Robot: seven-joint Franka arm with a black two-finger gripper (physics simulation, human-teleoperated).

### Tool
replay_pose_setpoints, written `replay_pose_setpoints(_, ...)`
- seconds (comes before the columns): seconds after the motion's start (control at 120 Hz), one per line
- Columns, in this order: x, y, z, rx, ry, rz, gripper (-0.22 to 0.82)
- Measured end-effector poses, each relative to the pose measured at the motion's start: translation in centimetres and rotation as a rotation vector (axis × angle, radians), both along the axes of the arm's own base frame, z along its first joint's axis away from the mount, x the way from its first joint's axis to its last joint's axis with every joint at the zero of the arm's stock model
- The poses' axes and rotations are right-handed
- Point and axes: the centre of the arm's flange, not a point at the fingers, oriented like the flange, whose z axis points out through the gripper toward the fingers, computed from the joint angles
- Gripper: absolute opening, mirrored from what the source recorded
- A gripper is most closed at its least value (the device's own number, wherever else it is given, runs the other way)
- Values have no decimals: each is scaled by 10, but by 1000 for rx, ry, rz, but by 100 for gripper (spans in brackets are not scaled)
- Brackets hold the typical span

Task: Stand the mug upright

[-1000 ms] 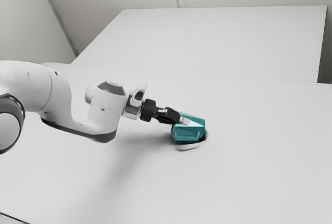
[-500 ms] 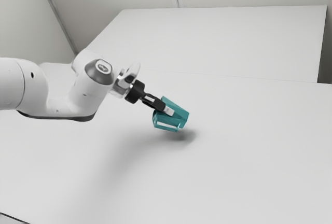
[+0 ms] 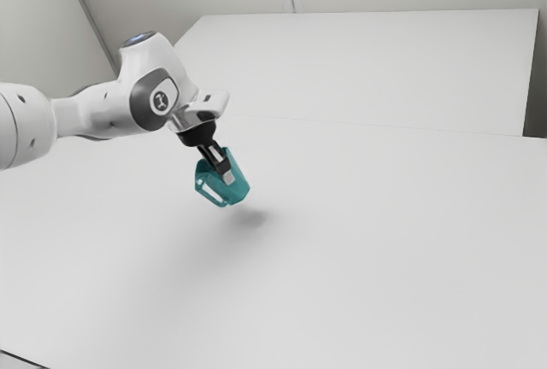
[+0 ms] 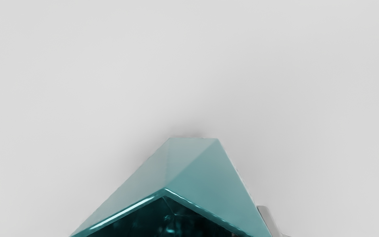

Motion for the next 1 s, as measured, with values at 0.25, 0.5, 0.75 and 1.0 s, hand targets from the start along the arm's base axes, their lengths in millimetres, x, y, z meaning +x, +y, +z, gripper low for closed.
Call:
replay_pose_setpoints(0.25, -12, 3, -6, 141, 57, 74, -18)
replay_pose_setpoints(0.5, -36, 5, -13, 199, 89, 184, -18)
replay_pose_setpoints(0.75, -57, 0, -25, 216, 109, 278, -18)
replay_pose_setpoints(1.0, -70, -7, -43, 244, 118, 349, -18)
